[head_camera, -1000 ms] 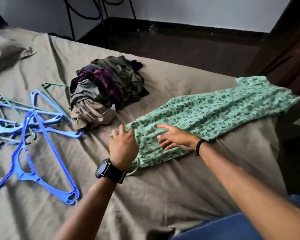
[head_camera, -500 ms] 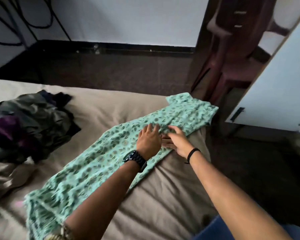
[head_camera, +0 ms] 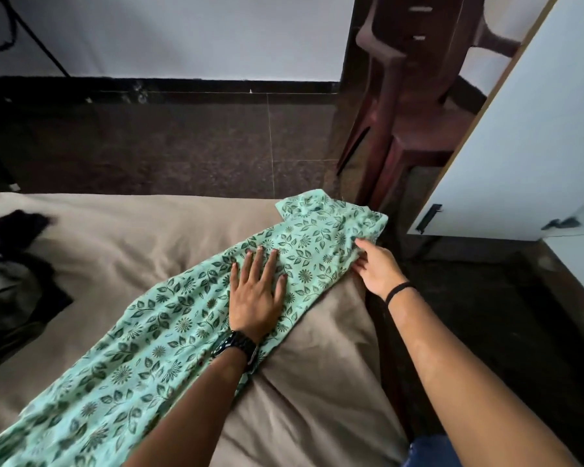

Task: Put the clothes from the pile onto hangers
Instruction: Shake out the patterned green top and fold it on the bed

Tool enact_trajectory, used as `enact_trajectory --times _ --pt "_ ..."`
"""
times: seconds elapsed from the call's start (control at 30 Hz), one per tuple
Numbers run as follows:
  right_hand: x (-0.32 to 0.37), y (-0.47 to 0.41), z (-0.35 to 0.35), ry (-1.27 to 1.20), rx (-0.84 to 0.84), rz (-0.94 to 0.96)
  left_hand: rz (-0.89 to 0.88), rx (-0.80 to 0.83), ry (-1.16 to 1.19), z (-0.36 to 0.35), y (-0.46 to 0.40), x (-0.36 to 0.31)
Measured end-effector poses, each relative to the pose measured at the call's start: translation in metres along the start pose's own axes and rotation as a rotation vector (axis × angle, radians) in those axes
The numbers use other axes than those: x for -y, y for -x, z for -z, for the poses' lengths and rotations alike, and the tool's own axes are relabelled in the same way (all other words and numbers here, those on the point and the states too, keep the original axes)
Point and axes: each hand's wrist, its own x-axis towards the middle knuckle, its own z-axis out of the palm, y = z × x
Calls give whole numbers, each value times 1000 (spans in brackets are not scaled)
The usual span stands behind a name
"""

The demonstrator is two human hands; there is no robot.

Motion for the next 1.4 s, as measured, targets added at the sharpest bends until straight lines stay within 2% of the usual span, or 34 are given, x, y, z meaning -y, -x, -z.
enact_trajectory --times 0.1,0.13,0.2,0.27,0.33,0.43,0.5,0.63,0.8,0.9,1.0,1.1,1.17,1.23,1.3,1.4 --pt "7 -8 -11 -263 120 -75 2 -39 29 -2 3 1" --pt "8 -6 -16 -275 173 -114 6 -49 35 -2 3 1" --pt "9 2 -27 -147 332 -168 14 -76 45 -2 3 -1" --pt "2 8 -43 -55 417 -318 12 -104 43 -1 3 -2" --pt "-1 8 -56 -30 373 -367 -1 -119 29 -1 4 -1" --pt "-2 -2 -63 -81 286 -149 16 -128 42 -1 4 0" --pt "4 1 -71 -272 408 -183 31 -120 56 -1 5 0" --pt "32 12 -83 -228 365 -25 27 -129 59 -2 5 1" --pt "85 8 -81 -317 331 142 26 -107 31 -4 4 1" --pt "98 -13 -60 -173 193 151 32 -68 -7 -6 3 3" --pt "84 -71 -11 41 75 63 41 -38 -32 -5 2 2" --pt "71 -51 6 20 -118 -1 41 -32 -48 -5 2 1" --pt "60 -39 14 185 -203 31 34 -42 -41 -5 1 0" --pt "45 -32 15 385 -151 -9 35 -60 -14 -3 2 -1" --pt "35 -18 6 553 -17 -83 37 -44 -30 1 2 -3" --pt "25 -11 -9 617 85 -92 74 21 -57 12 -4 -10"
